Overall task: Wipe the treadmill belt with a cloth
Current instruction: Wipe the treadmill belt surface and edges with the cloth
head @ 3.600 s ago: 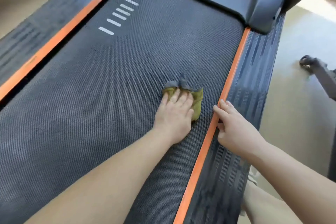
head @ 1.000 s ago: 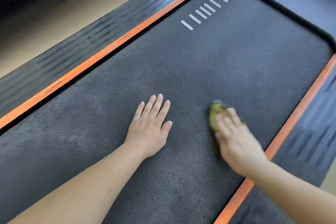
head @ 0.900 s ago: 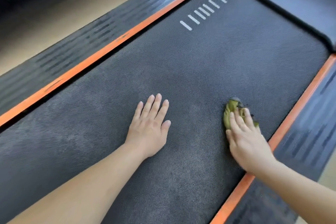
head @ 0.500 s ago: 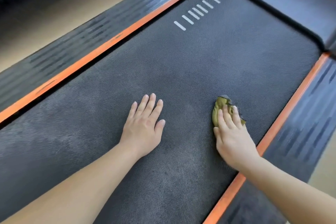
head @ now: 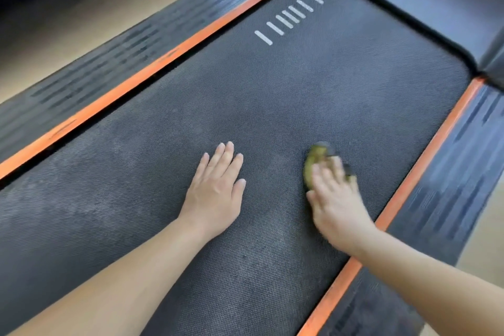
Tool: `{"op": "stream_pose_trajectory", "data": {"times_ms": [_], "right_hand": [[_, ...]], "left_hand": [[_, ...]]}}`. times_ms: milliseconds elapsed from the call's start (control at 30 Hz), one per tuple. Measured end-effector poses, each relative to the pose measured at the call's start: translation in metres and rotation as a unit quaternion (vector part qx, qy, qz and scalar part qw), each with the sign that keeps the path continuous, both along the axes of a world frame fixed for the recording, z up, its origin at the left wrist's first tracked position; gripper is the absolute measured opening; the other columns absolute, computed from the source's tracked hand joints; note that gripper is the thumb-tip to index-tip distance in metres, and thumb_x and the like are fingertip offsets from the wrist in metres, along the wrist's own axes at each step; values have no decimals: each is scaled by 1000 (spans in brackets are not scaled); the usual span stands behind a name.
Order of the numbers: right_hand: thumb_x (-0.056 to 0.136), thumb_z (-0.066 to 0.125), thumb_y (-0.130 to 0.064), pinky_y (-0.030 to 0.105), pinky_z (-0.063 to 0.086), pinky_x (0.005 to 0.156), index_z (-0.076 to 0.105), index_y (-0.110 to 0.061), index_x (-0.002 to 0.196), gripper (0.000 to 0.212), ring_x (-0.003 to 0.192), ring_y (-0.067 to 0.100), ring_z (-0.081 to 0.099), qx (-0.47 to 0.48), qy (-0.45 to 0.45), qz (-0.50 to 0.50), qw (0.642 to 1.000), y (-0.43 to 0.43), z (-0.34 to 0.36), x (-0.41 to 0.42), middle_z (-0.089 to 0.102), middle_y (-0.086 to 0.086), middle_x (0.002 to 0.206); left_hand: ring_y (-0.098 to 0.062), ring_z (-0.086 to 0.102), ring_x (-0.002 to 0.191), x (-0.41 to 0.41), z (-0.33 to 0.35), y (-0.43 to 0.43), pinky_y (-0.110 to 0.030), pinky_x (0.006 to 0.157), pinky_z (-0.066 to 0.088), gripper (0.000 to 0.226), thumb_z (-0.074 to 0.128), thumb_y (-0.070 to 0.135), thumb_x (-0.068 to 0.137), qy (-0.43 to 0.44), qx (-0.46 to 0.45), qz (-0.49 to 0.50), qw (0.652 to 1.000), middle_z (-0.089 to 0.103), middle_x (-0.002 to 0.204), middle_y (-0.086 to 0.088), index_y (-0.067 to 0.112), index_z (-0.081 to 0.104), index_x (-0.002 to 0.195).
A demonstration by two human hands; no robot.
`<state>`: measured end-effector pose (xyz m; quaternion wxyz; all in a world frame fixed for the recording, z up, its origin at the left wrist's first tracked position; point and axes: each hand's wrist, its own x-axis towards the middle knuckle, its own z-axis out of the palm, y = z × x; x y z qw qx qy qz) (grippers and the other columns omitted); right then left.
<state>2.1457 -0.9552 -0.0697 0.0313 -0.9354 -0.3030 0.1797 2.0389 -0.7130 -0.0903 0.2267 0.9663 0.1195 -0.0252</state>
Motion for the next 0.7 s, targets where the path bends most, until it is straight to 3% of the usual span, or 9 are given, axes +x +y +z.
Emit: {"op": "stream_pose_trajectory", "data": {"times_ms": [100, 133, 200, 267, 367, 467, 533, 600, 700], "right_hand": [[97, 31, -33, 55, 12, 123, 32, -12, 156, 62, 157, 28, 6, 31, 60, 295, 953, 24, 3, -55, 32, 2, 163], [98, 33, -33, 53, 14, 123, 36, -12, 155, 61, 156, 28, 12, 30, 61, 340, 938, 27, 4, -59, 37, 2, 161], [100, 33, -31, 51, 25, 122, 37, -13, 154, 58, 156, 26, 12, 27, 17, 261, 965, 22, 3, -36, 36, 3, 162], [106, 29, -30, 54, 22, 123, 22, -12, 160, 57, 156, 23, -7, -22, 2, 60, 998, 1, 8, 6, 15, 3, 170], [107, 26, -32, 54, 11, 125, 9, -9, 161, 61, 156, 28, -12, -105, -11, -131, 986, -38, 16, 44, 2, 6, 171], [105, 25, -30, 55, 16, 122, 19, -5, 160, 60, 157, 33, -1, -90, -17, -80, 993, -35, 11, 8, 15, 10, 169], [96, 34, -32, 55, 28, 117, 44, -3, 150, 62, 151, 37, 26, -31, -3, 54, 998, -20, 8, -36, 43, 13, 157], [92, 38, -35, 50, 27, 120, 52, -8, 145, 61, 147, 35, 36, -17, 13, 195, 981, -16, 6, -60, 50, 7, 152], [95, 32, -34, 55, 41, 113, 48, -6, 147, 61, 150, 34, 30, -40, -15, 124, 991, -35, 5, -33, 47, 8, 155]], "left_hand": [[-10, 2, 157, 3, -2, -5, -40, 128, 4, 58, 25, 35, 104, -27, -14, -6, 1000, 15, 169, 0, 14, 36, 157], [-10, 4, 157, 3, -3, -6, -40, 128, 6, 58, 25, 32, 103, -33, -18, -5, 999, 17, 169, 0, 14, 37, 156], [-12, 7, 157, 1, -4, -6, -41, 128, 8, 56, 26, 25, 103, -40, -28, 1, 999, 19, 168, -1, 12, 38, 156], [-11, 4, 157, -2, -5, -7, -41, 128, 7, 53, 30, 18, 105, -30, -41, 13, 999, 16, 169, 0, 12, 35, 157], [-7, -1, 156, -4, -3, -12, -37, 128, 3, 52, 38, 16, 107, -23, -58, 14, 998, 11, 169, 2, 14, 30, 159], [-8, -1, 156, -1, -4, -16, -35, 128, 2, 53, 40, 17, 107, -26, -59, -5, 998, 11, 170, 1, 13, 31, 159], [-9, -1, 156, 0, -5, -19, -35, 128, 2, 52, 40, 17, 107, -25, -56, -7, 998, 11, 170, 0, 12, 31, 158], [-10, -1, 157, 0, -5, -21, -35, 128, 2, 52, 39, 17, 107, -29, -47, -16, 998, 11, 170, -1, 11, 32, 158], [-12, 2, 157, -2, -4, -25, -37, 128, 4, 52, 41, 15, 106, -41, -46, -25, 998, 14, 169, -2, 11, 33, 158]]}}
